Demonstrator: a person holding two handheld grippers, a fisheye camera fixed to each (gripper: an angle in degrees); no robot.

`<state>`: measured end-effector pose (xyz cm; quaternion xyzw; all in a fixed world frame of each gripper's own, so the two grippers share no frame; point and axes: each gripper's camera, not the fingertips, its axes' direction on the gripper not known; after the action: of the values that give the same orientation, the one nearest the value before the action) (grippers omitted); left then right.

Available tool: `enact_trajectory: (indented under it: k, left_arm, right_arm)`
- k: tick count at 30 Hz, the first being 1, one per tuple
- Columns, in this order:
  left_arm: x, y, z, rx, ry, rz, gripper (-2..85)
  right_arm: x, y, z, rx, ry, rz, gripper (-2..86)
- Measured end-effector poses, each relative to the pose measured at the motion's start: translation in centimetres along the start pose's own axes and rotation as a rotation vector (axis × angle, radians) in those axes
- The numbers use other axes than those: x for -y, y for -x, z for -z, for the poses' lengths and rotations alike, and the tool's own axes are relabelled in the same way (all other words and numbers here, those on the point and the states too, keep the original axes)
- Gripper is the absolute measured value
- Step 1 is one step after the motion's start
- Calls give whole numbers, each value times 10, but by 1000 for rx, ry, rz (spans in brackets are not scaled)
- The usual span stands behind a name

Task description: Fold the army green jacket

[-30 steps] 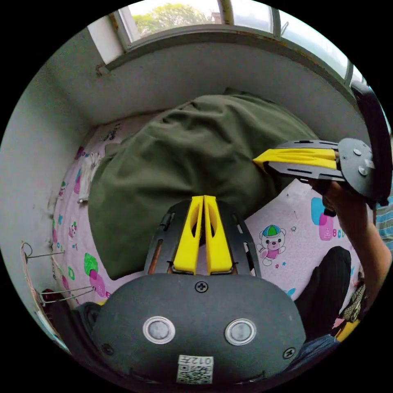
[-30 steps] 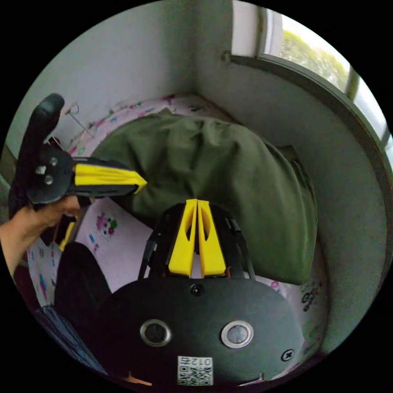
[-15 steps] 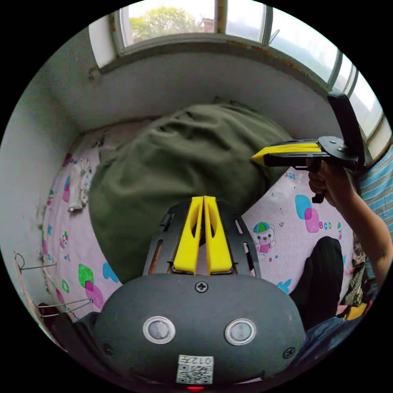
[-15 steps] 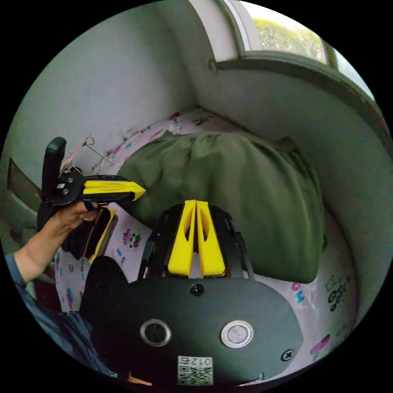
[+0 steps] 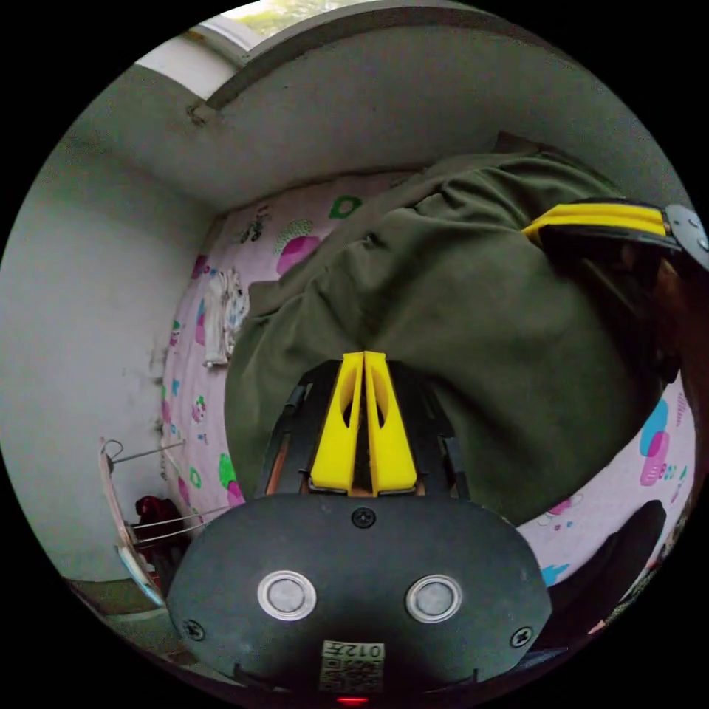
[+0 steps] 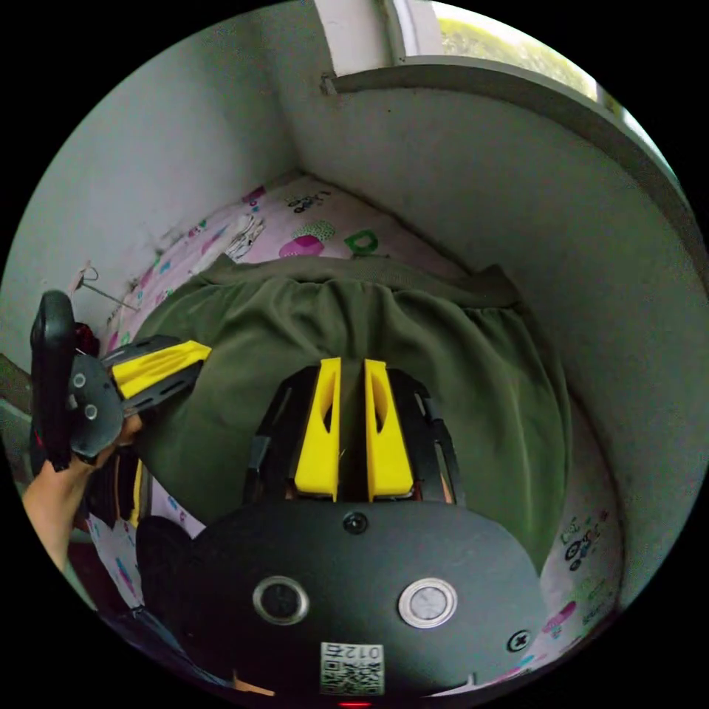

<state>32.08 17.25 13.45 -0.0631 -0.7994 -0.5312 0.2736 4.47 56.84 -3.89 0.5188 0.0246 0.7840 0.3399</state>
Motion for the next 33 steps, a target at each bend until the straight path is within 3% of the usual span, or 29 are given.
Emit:
enact_trajectory:
  k: [2,9,13,15,19,21,27,33]
  left_arm:
    - [4,-5,-2,16,-10,3,7]
    - [11,29,-1,-187,-52,68,7]
    - [9,46,21,-244,-101,42,6]
    - [0,67,37,-199,-184,118,5]
    - [-2,85,14,-173,-102,158,5]
    - [-3,78,-25,-198,-2,106,5]
    - [-8,76,-48,-244,-49,157,2]
    - [-12,65,-46,-176,-68,113,3]
  right_arm:
    - [-4,-9,-5,33,-5,-10,53]
    - [-22,-17,3,67,-47,-9,49]
    - [-27,-30,30,122,-34,0,8]
    - [-35,-41,43,44,-75,-17,-1]
    - [-55,-77,40,-83,-73,-89,-8]
    - [-65,-84,21,-64,-22,-63,-9]
    - [-90,-84,4,-90,-62,-63,-9]
    - [-98,-79,20,-95,2,-118,-8]
